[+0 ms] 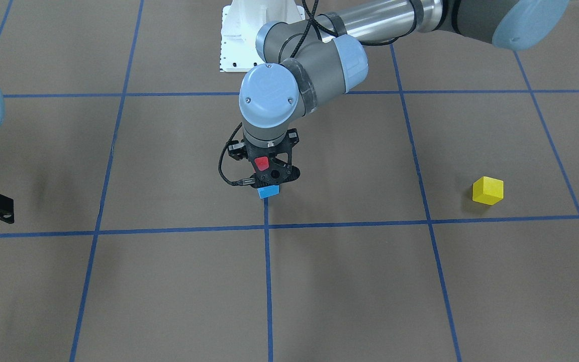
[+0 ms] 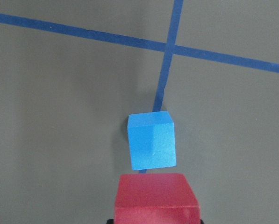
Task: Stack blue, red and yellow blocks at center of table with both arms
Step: 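Carry the red cube with the left gripper above the blue cube, then lower the red cube onto the blue cube and open the left gripper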
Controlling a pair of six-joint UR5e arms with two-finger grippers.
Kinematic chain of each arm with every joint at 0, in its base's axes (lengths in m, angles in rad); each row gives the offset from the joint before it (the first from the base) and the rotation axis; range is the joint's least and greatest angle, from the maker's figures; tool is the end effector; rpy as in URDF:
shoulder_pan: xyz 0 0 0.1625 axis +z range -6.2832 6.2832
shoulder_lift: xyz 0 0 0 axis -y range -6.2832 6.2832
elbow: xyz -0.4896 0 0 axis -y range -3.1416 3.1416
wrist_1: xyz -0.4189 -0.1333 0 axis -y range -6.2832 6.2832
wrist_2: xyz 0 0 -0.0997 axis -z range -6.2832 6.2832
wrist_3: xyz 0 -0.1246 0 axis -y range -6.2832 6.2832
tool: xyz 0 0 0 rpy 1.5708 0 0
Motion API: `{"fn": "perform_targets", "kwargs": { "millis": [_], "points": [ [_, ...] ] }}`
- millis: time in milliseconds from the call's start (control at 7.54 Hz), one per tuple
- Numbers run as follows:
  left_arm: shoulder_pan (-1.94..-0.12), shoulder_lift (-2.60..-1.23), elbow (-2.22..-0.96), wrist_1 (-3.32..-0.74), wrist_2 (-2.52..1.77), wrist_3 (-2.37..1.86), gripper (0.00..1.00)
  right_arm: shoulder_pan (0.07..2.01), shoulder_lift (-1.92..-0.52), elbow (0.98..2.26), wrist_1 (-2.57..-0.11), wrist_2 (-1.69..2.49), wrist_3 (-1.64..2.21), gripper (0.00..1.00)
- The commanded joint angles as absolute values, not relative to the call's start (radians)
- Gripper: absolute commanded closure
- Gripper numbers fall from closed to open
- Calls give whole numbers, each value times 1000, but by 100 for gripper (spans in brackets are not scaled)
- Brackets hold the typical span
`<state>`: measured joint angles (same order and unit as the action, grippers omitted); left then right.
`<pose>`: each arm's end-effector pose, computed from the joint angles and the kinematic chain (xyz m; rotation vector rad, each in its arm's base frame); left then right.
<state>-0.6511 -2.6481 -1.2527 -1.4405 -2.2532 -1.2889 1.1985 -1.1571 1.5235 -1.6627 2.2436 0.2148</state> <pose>0.6609 -0.5723 0.1256 -0.3169 0.8349 -0.1299 -0.2065 -0.6819 0.5275 0.0594 -0.7179 -0.2430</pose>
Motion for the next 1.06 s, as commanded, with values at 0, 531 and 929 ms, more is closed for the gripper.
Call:
{"fn": "perform_targets", "kwargs": {
  "millis": [0,531,929],
  "points": [
    [-635,-2654,-1233,-1470,-2224,-1368,100,1206,-1164,1523,-1663,2241,202,0],
    [-637,-2646,-1226,-1471,-2184,-1367,100,1204,-1164,1522,-1663,2243,202,0],
    [-635,-2646,-1183,-1511,-2151,-1367,100,1204,-1166,1525,-1663,2244,202,0]
  ]
}}
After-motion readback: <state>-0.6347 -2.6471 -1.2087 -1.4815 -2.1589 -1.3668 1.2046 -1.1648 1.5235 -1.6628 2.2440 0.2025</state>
